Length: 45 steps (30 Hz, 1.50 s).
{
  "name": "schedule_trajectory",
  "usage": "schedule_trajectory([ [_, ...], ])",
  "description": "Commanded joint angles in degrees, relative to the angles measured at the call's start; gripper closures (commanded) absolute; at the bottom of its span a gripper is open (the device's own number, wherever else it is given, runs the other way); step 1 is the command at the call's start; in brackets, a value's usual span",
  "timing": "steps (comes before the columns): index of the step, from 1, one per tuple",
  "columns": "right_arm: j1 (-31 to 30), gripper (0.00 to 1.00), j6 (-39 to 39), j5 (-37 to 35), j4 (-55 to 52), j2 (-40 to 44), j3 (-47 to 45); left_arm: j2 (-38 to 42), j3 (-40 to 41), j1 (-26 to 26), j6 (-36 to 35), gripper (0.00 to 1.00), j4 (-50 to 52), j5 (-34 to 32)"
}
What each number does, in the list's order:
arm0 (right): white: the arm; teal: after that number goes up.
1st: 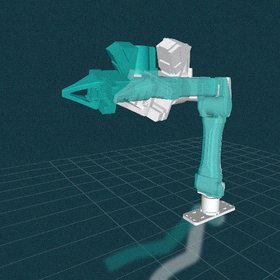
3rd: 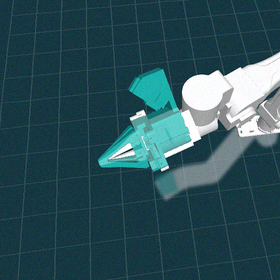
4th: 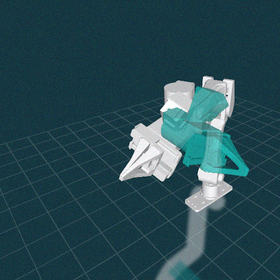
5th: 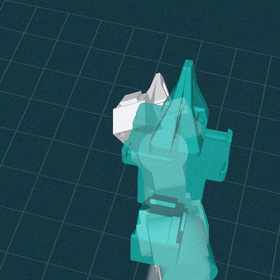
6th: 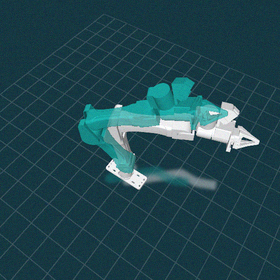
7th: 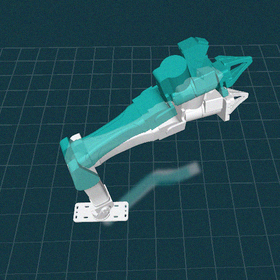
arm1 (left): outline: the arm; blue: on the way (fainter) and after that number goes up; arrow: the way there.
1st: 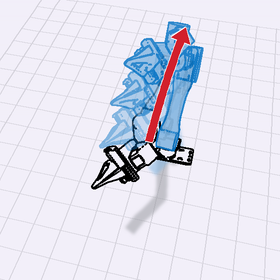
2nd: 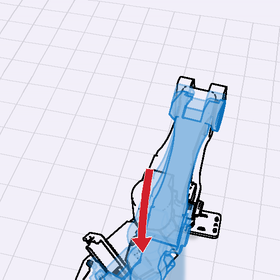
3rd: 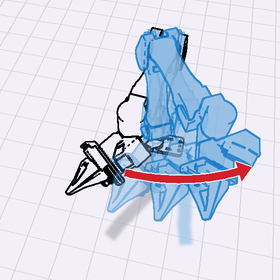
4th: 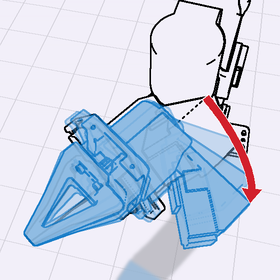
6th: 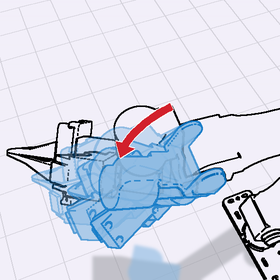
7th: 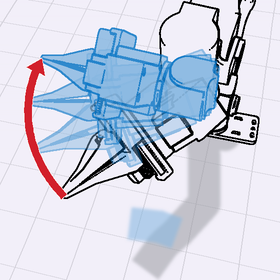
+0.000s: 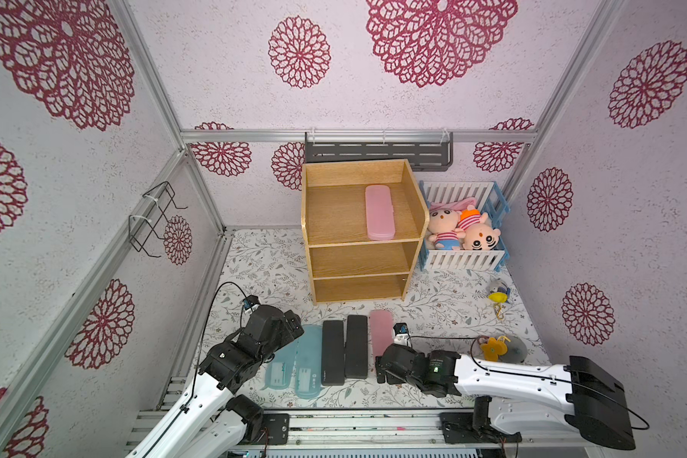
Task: Place the pencil cases on the shelf according to color
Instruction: Pick up the pencil case from the center of the board.
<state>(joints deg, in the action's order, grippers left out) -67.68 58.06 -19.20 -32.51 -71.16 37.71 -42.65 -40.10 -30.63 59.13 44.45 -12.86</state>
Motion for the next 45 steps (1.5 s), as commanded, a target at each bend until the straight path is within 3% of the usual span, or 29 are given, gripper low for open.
schedule_trajectory([
  [1,-0.27,0.01,0.05,-0.09,3.28,-2.92,1.21,-1.14,0.26,-0.64,0.63,0.03,-2.71,0.90],
  [13,0.39,0.01,0.55,-1.17,5.23,-11.30,1.11,-4.24,1.34,-0.66,1.12,0.03,-6.83,2.55],
  [22,1.32,0.01,-0.70,-0.08,5.21,-3.61,-3.39,-5.69,1.42,-0.74,0.81,0.03,-7.62,2.35],
  [36,1.27,0.01,1.11,0.51,5.04,-2.76,-2.44,-6.78,2.52,-0.81,2.02,0.03,-10.56,2.04],
  [45,1.39,0.01,3.04,0.12,4.40,7.31,-7.05,-12.41,-1.21,-0.74,-0.07,0.03,-9.34,4.16],
])
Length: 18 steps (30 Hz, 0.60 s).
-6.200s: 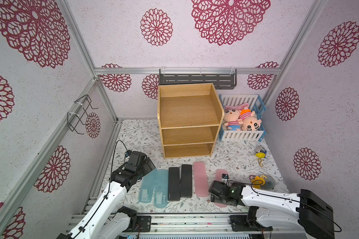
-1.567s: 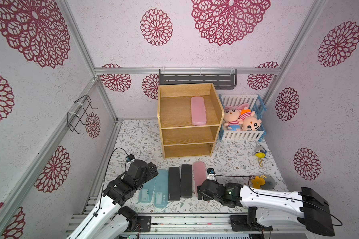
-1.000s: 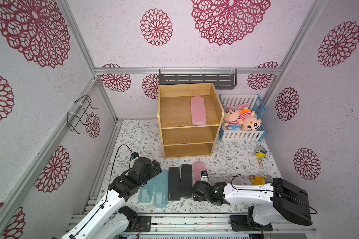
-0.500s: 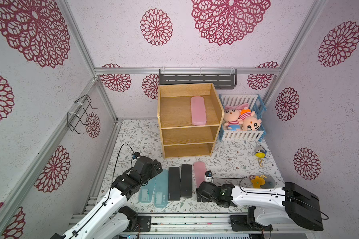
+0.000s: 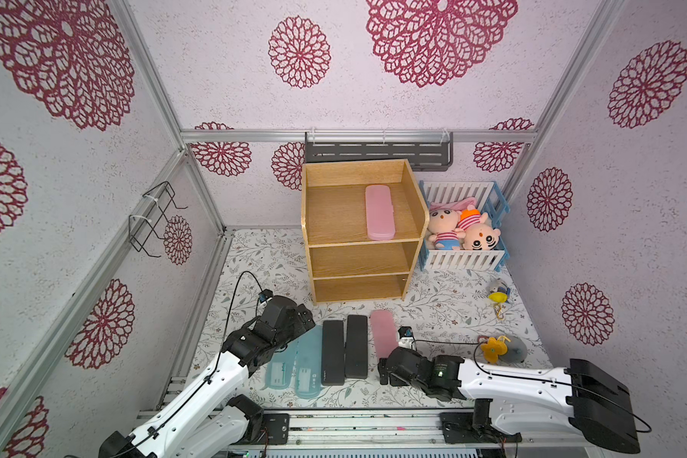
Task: Place the pencil cases on the shelf according to color
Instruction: Pick up the pencil case from the center of the board.
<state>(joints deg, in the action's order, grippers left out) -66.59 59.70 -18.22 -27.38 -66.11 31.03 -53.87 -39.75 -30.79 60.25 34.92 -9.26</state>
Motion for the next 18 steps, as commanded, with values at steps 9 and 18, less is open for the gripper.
schedule_trajectory([
  [9,1.26,0.01,-1.67,1.96,-1.03,2.39,1.03,0.16,-1.56,-0.59,-0.64,0.03,0.24,-1.39],
  [18,1.68,0.01,-2.66,2.71,0.04,-7.50,5.40,-0.14,-1.82,-0.64,-1.54,0.03,0.03,-0.86],
])
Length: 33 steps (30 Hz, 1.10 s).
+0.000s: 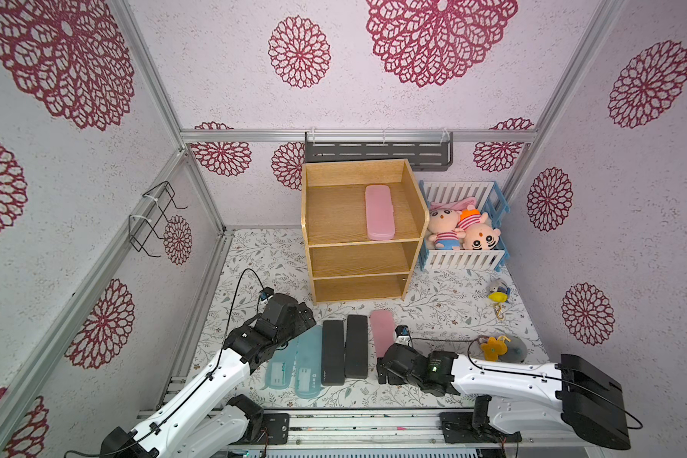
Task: Place the pencil cases on the shelf according to color
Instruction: Pick up the pencil case from the center of the board.
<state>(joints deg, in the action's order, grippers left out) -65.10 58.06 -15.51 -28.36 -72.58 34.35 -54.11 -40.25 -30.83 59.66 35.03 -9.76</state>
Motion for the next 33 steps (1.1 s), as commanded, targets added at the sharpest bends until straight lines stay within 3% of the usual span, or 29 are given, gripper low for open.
schedule_trajectory([
  [1,0.23,0.01,-0.68,-0.29,1.03,-1.51,2.21,-0.01,-1.32,-0.55,-1.03,0.03,-0.29,-0.26],
  [13,-0.29,0.01,2.29,-1.63,3.10,-6.87,-0.43,-0.68,-1.07,-0.64,-1.06,0.03,-1.53,0.69],
  [17,-0.56,0.04,3.01,-2.26,3.85,-4.61,-2.38,0.48,-0.38,-0.71,-0.68,0.03,-1.07,0.56],
  [24,-1.10,0.19,3.92,-4.51,1.21,2.37,-4.07,2.72,-0.88,-0.71,-1.30,0.03,2.14,-0.85],
  [33,-3.64,0.23,4.64,-6.99,-7.06,13.50,-1.83,3.65,-1.39,-0.66,-1.41,0.03,2.48,-2.13],
])
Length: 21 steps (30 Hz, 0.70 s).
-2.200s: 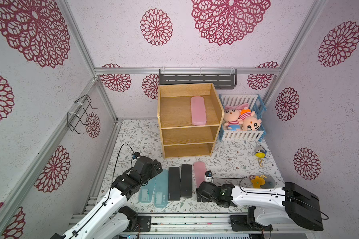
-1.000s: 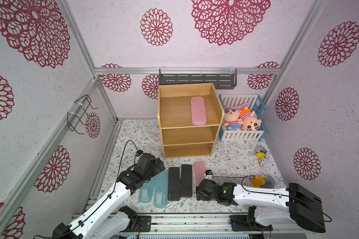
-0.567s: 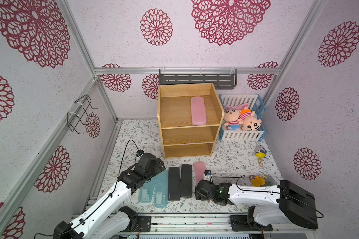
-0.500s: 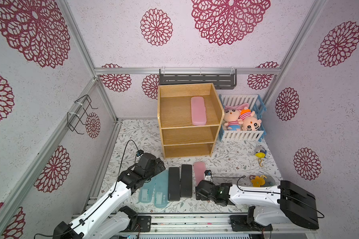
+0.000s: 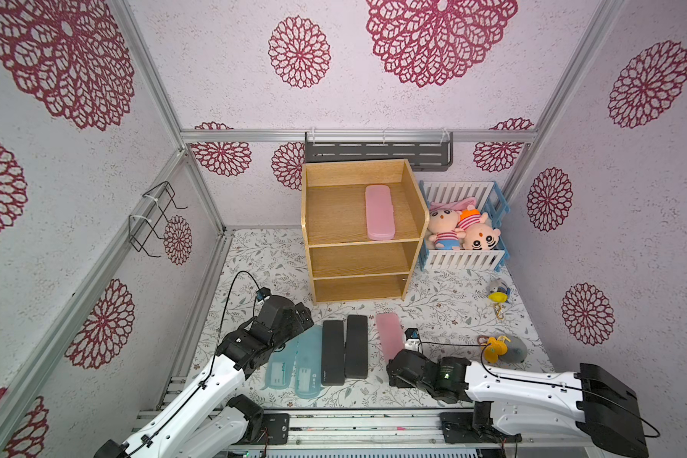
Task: Place the pencil cases on the shelf according to color
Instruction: Pick up the pencil case from the center of the board.
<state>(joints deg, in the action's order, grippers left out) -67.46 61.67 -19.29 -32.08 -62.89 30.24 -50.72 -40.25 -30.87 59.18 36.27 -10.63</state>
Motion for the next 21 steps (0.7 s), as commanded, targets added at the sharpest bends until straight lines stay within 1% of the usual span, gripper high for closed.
schedule_trajectory([
  [1,-1.88,0.24,0.89,-3.59,-3.89,5.08,2.82,0.14,-1.56,-0.61,-0.99,0.03,1.25,-1.39],
  [5,-3.39,0.25,-0.37,-4.33,-5.61,8.56,6.03,-0.17,-2.35,-0.67,-1.25,0.03,1.30,-2.06],
  [7,-5.61,0.25,-0.97,-4.85,-6.53,8.77,8.09,-0.21,-2.70,-0.59,-1.28,0.03,1.33,-2.28],
  [11,-5.88,0.25,-0.36,-6.74,-9.69,7.43,10.82,-0.32,-2.99,-0.64,-1.21,0.03,0.85,-2.64],
  [14,-5.93,0.26,0.84,-7.63,-10.54,6.56,10.14,-0.52,-2.99,-0.52,-1.08,0.03,0.72,-2.47],
  [18,-5.93,0.26,1.05,-7.08,-7.94,8.17,7.94,-0.52,-3.26,-0.64,-1.43,0.03,0.89,-2.64],
  [21,-5.86,0.26,1.91,-7.78,-8.43,8.00,6.01,-0.86,-3.10,-0.54,-1.61,0.03,0.74,-2.99],
])
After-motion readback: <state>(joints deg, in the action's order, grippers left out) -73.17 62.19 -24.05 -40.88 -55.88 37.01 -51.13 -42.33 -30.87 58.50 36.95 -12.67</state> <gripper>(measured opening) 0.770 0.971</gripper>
